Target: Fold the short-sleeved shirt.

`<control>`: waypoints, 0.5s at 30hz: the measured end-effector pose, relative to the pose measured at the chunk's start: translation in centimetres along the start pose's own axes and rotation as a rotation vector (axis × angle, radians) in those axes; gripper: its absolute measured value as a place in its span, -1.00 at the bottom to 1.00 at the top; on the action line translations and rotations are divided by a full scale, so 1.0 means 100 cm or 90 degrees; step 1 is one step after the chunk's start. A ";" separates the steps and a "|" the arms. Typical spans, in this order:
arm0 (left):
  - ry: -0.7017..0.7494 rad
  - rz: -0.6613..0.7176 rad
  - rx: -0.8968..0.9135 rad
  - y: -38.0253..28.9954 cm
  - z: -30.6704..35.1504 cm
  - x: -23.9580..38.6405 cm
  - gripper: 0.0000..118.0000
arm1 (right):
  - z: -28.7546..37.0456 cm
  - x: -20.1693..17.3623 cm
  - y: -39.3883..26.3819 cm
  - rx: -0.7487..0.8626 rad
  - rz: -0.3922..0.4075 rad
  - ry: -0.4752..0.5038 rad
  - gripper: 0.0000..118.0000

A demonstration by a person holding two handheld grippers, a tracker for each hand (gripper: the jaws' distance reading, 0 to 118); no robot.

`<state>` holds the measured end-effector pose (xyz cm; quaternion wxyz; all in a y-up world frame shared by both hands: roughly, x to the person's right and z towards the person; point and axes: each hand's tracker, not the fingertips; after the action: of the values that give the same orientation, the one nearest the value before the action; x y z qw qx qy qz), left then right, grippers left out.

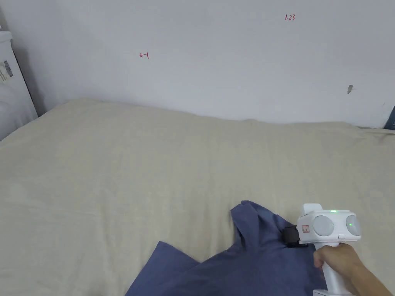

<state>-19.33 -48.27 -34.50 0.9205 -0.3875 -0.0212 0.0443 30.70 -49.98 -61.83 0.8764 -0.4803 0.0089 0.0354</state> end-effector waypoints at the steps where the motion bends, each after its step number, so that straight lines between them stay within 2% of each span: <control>1: 0.000 0.000 0.001 0.000 -0.001 0.000 -1.00 | -0.001 0.000 -0.001 -0.007 -0.008 0.005 0.18; 4: 0.000 0.000 0.001 0.000 0.000 0.002 -1.00 | 0.000 -0.001 -0.001 -0.008 -0.024 0.017 -0.19; 6: -0.001 0.003 0.005 0.000 0.000 0.004 -1.00 | 0.002 -0.006 -0.001 -0.003 -0.018 0.033 -0.89; 7: -0.001 0.004 0.005 0.000 0.001 0.004 -1.00 | 0.003 -0.008 -0.002 0.011 -0.012 0.054 -0.90; 8: 0.000 0.005 0.006 0.000 0.002 0.005 -1.00 | 0.005 -0.011 -0.003 0.010 -0.005 0.019 -0.90; 9: 0.001 0.005 0.008 0.000 0.002 0.005 -1.00 | 0.007 -0.012 -0.005 0.015 -0.004 0.023 -0.91; 12: 0.001 0.016 0.016 0.003 0.005 0.005 -1.00 | 0.025 -0.008 -0.008 0.059 -0.032 0.021 -0.92; 15: 0.000 0.011 0.032 0.012 0.012 0.007 -1.00 | 0.052 -0.002 -0.008 0.125 -0.037 0.024 -0.92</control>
<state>-18.84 -46.48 -34.54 0.9295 -0.3646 -0.0167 0.0528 30.50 -46.03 -58.36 0.9196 -0.3926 0.0145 -0.0002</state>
